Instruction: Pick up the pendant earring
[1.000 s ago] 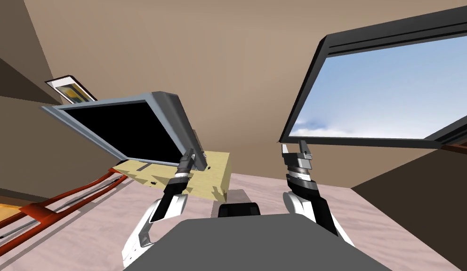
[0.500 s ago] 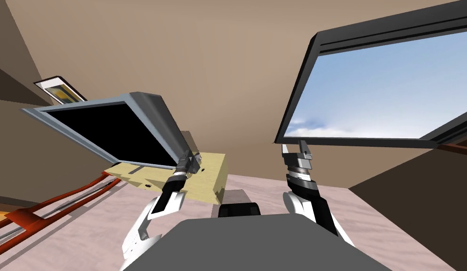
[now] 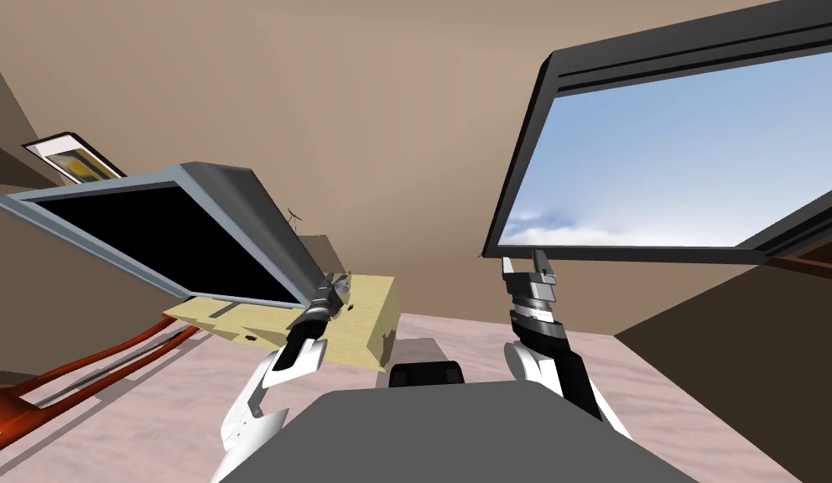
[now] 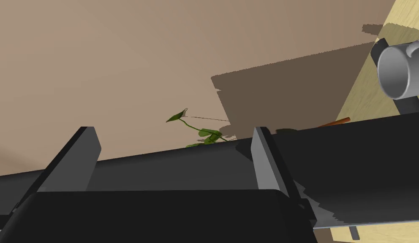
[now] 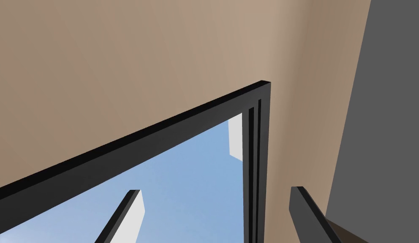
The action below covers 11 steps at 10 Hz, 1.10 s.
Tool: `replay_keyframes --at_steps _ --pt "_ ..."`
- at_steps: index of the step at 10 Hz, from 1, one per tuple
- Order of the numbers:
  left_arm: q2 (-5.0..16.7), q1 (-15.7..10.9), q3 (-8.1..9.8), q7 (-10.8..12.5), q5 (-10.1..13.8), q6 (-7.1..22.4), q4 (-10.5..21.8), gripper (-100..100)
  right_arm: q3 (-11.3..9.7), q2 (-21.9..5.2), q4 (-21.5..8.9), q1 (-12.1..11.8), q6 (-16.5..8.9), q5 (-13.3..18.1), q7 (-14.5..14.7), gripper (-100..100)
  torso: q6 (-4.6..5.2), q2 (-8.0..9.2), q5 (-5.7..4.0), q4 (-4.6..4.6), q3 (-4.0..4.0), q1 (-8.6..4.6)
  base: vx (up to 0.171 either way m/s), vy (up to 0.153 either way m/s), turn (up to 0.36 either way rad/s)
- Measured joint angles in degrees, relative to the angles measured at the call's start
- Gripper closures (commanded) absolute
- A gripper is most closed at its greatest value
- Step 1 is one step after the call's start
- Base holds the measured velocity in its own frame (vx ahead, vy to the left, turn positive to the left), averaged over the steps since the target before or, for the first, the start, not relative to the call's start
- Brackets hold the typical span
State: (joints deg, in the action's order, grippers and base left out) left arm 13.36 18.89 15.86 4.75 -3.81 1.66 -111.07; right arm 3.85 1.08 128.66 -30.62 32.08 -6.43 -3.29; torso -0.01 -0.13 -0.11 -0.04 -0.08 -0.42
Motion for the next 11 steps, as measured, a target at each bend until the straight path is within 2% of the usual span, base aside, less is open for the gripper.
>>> replay_keyframes --at_steps 5,11 --pt "0.53 -2.5 2.76 -0.48 0.44 8.06 4.47 -100 0.0 0.0 0.0 0.0 0.0 0.0 0.0 0 -0.01 -0.04 0.01 -0.01 -0.02 0.1 0.065 -0.097 -0.01" --pt "0.74 -5.93 5.76 -1.67 0.6 17.06 12.65 -100 0.01 -0.01 0.0 -0.01 0.0 0.0 0.0 0 -0.02 -0.12 0.03 -0.03 -0.08 0.23 0.08 -0.073 -0.004"
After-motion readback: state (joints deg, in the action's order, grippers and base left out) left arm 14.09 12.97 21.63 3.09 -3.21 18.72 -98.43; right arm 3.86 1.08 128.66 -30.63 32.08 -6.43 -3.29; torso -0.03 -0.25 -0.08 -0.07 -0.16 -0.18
